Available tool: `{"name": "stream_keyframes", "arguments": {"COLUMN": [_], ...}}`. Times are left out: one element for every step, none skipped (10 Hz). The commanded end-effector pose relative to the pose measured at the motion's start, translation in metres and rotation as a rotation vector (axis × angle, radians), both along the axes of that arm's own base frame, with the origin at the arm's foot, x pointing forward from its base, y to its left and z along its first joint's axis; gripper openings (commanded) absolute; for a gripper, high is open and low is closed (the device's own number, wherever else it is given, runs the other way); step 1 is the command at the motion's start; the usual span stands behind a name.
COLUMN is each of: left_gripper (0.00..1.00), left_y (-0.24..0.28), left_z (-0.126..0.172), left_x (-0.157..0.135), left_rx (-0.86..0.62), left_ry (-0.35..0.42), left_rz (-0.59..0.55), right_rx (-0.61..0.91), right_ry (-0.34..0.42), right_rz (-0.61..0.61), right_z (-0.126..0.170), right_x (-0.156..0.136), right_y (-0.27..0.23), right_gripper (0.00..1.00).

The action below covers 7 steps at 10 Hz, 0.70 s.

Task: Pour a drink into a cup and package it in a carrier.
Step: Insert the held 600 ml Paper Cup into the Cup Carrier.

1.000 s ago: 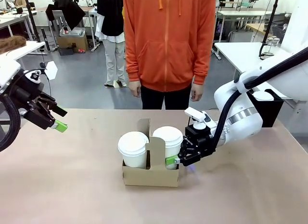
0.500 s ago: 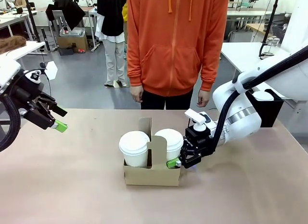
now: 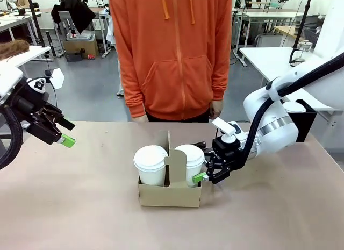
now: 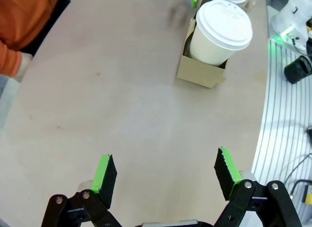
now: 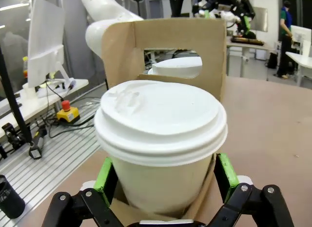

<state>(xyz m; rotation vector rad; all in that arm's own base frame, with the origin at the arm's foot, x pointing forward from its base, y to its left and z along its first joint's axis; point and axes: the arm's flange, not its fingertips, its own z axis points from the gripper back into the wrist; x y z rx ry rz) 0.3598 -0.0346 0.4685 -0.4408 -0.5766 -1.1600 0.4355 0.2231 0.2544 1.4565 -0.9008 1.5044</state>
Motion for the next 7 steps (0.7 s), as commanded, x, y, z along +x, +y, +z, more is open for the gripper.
{"name": "stream_keyframes", "arguments": {"left_gripper": [1.00, 1.00, 1.00, 1.00, 1.00, 1.00, 1.00], "left_y": [-0.002, -0.002, -0.002, -0.002, -0.002, -0.002, -0.002], "left_z": [0.000, 0.000, 0.000, 0.000, 0.000, 0.000, 0.000], "left_x": [0.002, 0.002, 0.002, 0.002, 0.002, 0.002, 0.002], "left_rx": [-0.016, -0.016, -0.016, -0.016, -0.016, -0.016, -0.016], "left_ry": [-0.003, -0.003, -0.003, -0.003, -0.003, -0.003, -0.003], "left_rz": [0.004, 0.004, 0.004, 0.004, 0.004, 0.004, 0.004], "right_rx": [0.012, 0.001, -0.022, -0.058, -0.097, -0.139, -0.174], "right_ry": [-0.070, -0.074, -0.066, -0.061, -0.042, -0.007, 0.038], "right_rz": [-0.044, -0.079, -0.110, -0.165, -0.265, -0.371, -0.497], "right_z": [0.026, 0.037, 0.050, 0.065, 0.086, 0.104, 0.117], "right_x": [-0.009, -0.009, -0.012, -0.016, -0.027, -0.036, -0.041], "right_y": [-0.035, -0.053, -0.071, -0.097, -0.133, -0.167, -0.201], "right_gripper": [1.00, 1.00, 1.00, 1.00, 1.00, 1.00, 1.00]}}
